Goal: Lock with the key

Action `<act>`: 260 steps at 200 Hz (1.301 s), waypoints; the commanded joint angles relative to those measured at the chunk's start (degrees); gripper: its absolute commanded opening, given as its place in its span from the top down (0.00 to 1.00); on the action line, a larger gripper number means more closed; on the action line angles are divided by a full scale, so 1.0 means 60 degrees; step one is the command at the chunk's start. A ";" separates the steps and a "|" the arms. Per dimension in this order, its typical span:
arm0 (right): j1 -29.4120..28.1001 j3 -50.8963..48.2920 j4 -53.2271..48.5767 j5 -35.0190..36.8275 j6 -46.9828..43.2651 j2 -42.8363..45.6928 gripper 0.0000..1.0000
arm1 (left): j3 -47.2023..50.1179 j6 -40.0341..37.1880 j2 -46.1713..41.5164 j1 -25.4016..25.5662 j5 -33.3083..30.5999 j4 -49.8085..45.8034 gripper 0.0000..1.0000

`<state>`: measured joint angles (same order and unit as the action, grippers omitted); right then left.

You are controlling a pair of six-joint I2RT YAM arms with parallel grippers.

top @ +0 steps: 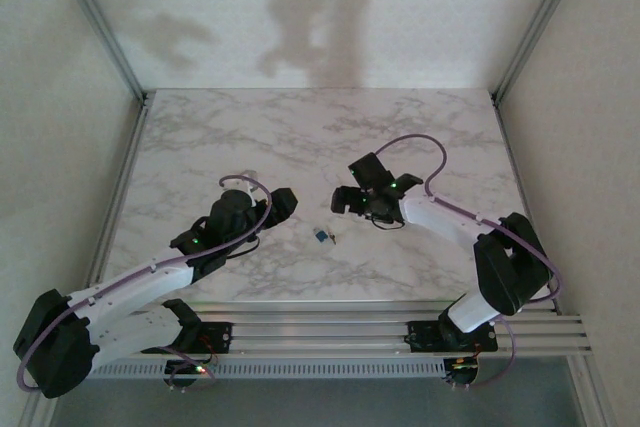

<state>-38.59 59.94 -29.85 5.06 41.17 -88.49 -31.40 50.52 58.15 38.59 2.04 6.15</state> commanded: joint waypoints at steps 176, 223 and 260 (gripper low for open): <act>0.1417 0.3692 -0.2936 0.1122 0.0948 -0.3669 0.21 | 0.0309 -0.0229 -0.0425 0.0091 -0.0321 -0.0075 0.18; 0.1638 0.3962 -0.2856 0.0893 0.0838 -0.4101 0.30 | 0.0296 -0.0247 -0.0356 0.0087 -0.0341 -0.0043 0.18; 0.1762 0.4141 -0.2787 0.0779 0.0769 -0.4406 0.35 | 0.0282 -0.0247 -0.0244 0.0094 -0.0370 0.0013 0.18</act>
<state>-28.60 82.74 -46.09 10.37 46.13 -113.21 -30.09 50.28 56.51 38.59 1.41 6.13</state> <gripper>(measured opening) 0.677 0.822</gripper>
